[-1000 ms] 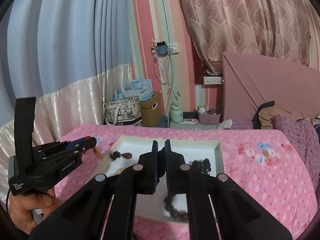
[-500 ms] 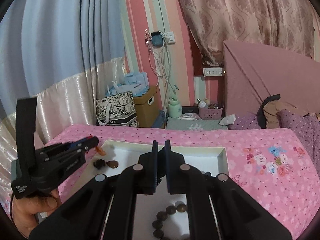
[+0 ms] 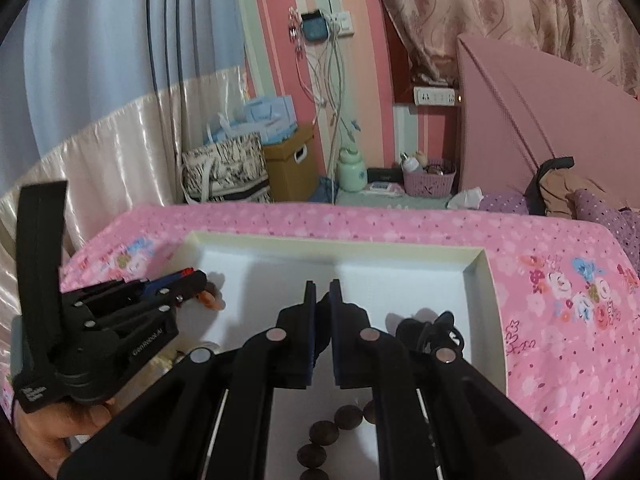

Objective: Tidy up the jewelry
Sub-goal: 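Lower the red charm into the tray with the left tool while the right tool releases black hair ties there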

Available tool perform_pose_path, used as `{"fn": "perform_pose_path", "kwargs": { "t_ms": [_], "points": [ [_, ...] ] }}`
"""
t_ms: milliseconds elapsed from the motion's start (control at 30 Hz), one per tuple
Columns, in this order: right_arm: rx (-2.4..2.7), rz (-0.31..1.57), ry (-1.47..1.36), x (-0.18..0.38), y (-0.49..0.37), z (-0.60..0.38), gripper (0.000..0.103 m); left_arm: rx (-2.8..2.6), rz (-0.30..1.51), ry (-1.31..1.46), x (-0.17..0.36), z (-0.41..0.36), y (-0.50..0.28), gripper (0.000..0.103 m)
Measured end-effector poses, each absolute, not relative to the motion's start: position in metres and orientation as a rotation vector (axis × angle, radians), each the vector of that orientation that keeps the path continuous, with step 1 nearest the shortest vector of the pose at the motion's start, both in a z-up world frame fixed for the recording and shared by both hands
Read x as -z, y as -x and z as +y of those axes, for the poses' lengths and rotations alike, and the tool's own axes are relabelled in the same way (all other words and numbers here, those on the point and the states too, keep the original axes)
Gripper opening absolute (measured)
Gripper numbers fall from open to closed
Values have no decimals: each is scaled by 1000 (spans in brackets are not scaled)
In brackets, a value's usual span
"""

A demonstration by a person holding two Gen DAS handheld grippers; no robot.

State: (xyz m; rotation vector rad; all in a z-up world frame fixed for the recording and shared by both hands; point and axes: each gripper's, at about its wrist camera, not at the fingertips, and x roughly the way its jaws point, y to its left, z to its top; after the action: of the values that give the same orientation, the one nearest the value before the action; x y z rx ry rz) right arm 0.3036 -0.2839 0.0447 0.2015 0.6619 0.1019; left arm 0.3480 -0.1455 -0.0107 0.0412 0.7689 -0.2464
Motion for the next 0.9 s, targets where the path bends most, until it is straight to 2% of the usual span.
{"fn": "perform_pose_path", "kwargs": {
  "t_ms": [267, 733, 900],
  "points": [
    [-57, 766, -181, -20, -311, -288, 6, 179, 834, -124, 21, -144, -351, 8],
    [-39, 784, -189, -14, -313, -294, 9, 163, 859, -177, 27, -148, -352, 10],
    [-30, 783, -194, -15, -313, -296, 10, 149, 852, -169, 26, -146, -350, 18]
  ]
}}
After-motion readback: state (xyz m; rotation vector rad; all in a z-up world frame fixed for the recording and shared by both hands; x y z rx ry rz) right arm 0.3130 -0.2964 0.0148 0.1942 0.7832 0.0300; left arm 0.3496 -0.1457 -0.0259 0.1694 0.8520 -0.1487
